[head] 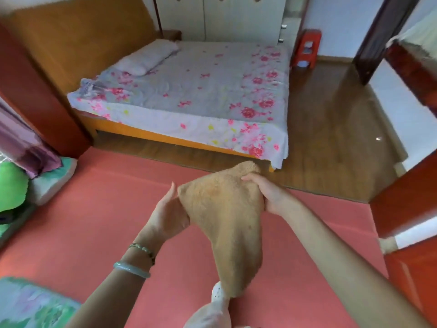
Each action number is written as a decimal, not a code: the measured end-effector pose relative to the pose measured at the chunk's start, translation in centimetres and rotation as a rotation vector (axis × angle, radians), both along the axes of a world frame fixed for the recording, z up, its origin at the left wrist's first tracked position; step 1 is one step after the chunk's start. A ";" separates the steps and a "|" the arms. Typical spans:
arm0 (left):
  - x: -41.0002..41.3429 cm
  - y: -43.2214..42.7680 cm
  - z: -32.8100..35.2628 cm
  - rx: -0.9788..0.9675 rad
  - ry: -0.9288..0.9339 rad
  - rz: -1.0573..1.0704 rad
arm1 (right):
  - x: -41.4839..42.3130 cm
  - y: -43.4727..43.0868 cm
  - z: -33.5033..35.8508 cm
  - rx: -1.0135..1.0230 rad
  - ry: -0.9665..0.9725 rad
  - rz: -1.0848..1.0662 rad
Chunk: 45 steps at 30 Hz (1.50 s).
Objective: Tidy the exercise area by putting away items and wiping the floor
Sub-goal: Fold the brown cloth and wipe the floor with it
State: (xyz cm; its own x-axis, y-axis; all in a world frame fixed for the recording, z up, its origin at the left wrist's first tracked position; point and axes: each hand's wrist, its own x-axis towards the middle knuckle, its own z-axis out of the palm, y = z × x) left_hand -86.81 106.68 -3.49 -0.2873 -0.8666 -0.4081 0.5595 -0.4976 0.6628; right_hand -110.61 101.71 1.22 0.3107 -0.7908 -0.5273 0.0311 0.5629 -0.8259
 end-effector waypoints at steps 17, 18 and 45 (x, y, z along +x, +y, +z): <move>-17.9 -19.7 -0.2 0.113 -0.193 -0.383 | -14.9 -12.7 1.0 0.076 0.016 -0.391; -18.6 -20.3 -0.2 0.147 -0.126 -0.405 | -15.5 -13.3 1.0 0.099 -0.013 -0.426; -39.4 -32.7 -0.4 -0.234 -0.294 0.113 | -38.0 -33.6 -2.2 -0.541 0.285 0.189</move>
State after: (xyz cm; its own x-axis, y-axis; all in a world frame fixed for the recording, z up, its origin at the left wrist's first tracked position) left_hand -126.19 73.94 -3.89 -0.0852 -0.9653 -0.2467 0.3710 -0.2606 0.8913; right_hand -148.60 68.15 -1.01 0.3774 -0.9137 -0.1511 -0.2905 0.0381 -0.9561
